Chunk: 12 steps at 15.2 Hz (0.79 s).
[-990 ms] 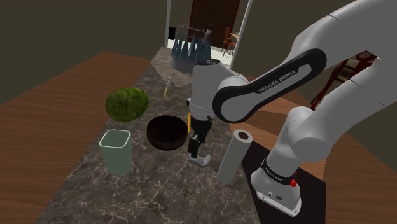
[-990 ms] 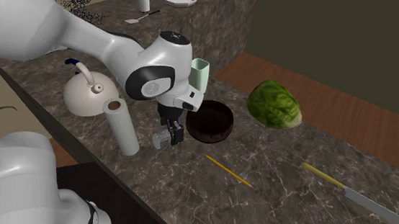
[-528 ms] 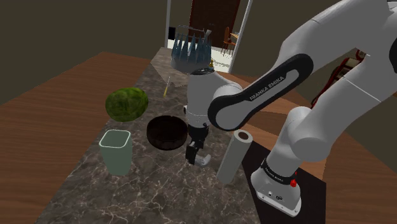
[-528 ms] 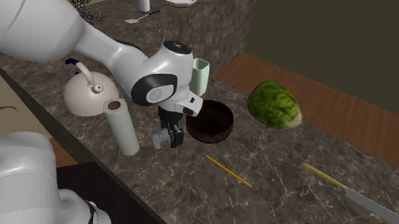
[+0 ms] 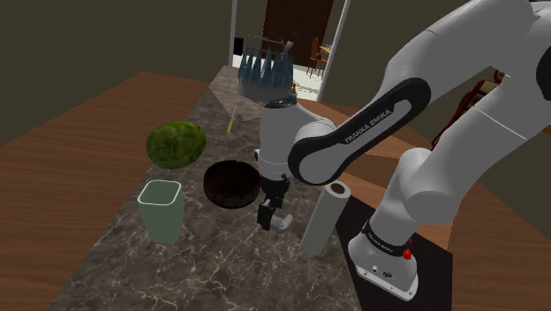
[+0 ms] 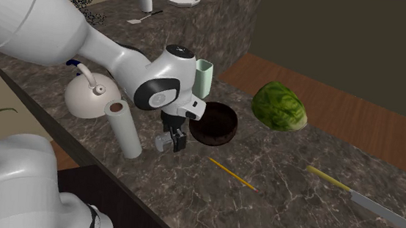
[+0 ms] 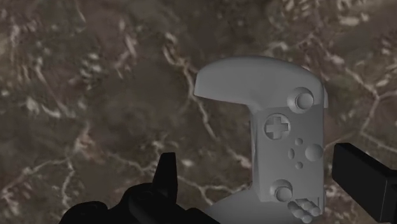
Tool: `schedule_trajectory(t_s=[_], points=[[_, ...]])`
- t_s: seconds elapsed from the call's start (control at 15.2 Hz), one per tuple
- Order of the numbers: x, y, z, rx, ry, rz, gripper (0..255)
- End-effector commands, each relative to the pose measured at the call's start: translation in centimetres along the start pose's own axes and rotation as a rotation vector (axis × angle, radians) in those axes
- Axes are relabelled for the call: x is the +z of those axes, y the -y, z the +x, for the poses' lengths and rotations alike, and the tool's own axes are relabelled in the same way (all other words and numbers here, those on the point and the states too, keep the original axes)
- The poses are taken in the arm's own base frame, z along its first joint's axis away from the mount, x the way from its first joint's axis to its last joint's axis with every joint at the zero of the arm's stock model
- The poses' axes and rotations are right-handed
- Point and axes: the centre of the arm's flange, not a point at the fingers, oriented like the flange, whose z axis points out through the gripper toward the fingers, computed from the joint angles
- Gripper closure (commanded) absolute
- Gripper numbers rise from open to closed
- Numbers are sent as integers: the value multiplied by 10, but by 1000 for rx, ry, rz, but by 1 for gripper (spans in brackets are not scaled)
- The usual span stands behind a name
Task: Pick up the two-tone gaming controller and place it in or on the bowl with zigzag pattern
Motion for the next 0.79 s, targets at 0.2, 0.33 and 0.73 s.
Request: schedule_trajectory(t_s=[0.2,0.33,0.73], points=[[0,0,0,0,0,0,255],[0,-1,1,0,0,0,255],[-10,0,-1,0,0,0,255]])
